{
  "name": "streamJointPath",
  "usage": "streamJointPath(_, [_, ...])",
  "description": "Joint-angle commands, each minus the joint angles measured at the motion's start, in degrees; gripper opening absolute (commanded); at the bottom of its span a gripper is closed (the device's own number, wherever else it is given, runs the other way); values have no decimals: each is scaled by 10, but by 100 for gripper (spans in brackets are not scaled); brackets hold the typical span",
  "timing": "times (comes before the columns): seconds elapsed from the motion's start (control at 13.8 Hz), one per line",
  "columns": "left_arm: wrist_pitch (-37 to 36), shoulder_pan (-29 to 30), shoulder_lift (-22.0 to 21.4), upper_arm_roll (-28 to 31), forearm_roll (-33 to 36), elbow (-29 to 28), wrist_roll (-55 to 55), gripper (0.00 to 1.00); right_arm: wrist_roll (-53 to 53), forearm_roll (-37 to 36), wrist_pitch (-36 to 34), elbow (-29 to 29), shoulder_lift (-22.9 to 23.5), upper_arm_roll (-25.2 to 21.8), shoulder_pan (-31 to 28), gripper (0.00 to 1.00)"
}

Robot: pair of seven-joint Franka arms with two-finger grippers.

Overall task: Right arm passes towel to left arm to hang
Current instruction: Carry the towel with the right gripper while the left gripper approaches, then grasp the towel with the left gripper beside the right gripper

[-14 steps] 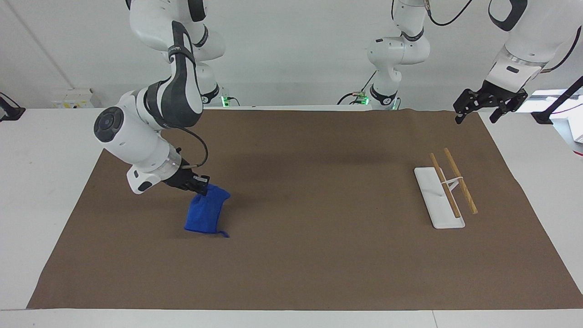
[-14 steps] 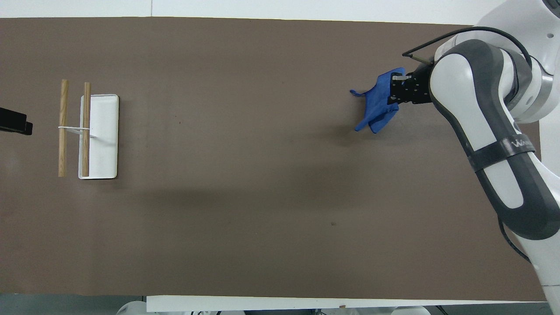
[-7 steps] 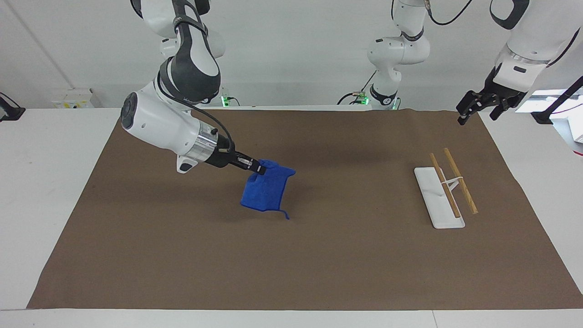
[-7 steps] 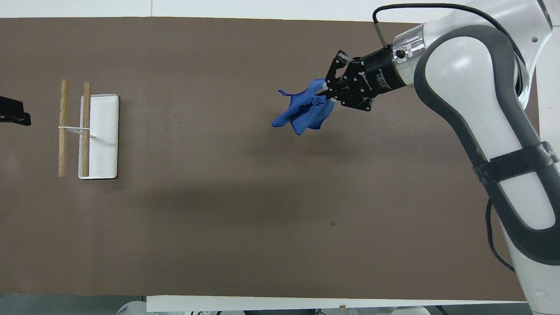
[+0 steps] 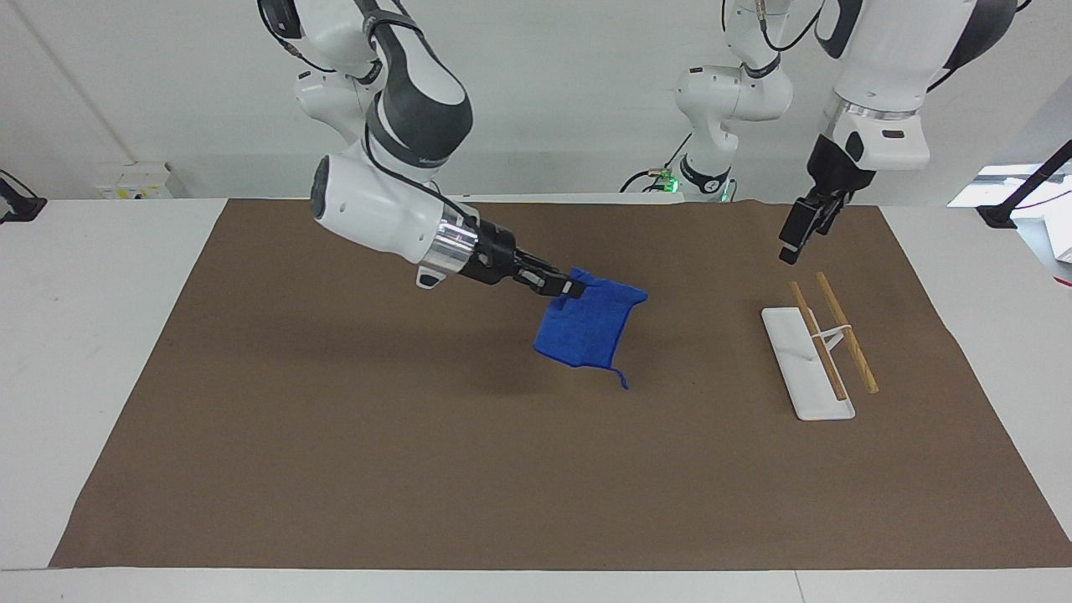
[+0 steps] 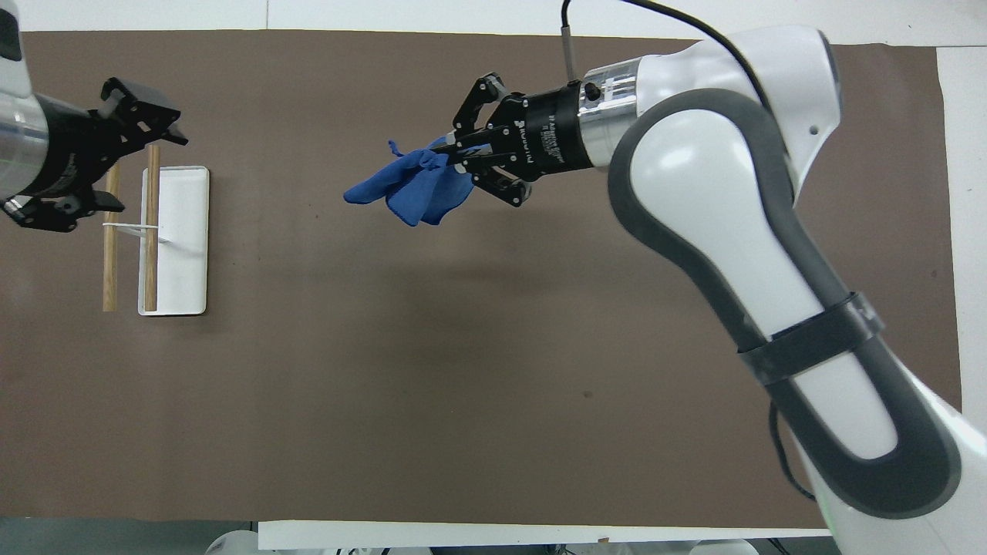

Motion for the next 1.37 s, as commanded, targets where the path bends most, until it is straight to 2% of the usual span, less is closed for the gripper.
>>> streamJointPath(0.0, [-5,-41,68,7,-15,86,-153,98,27,27,39,-9,-3,1,17,0])
streamJointPath(0.14, [0,-46,97,7,-38,116,-236,98,58,30,50,-10,-2,1,21,0])
streamJointPath(0.22, [8,-58,98,7,-40,116,-249,96,69,32,48,-9,-2,1,22,0])
streamJointPath(0.43, [15,-69,88,7,-40,68,-268,81,72,32,50,-10,-2,1,22,0])
streamJointPath(0.65, [19,-79,79,6,-40,31,-279,62,70,32,51,-9,-1,1,22,0])
streamJointPath(1.01, [22,-92,70,5,-41,-13,-279,62,67,31,52,-9,-1,1,22,0])
streamJointPath(1.23, [28,-92,71,4,-42,-14,-295,62,67,30,52,-9,-1,1,22,0])
streamJointPath(1.3, [48,-90,73,4,-42,-14,-296,54,66,29,52,-9,-1,1,22,0])
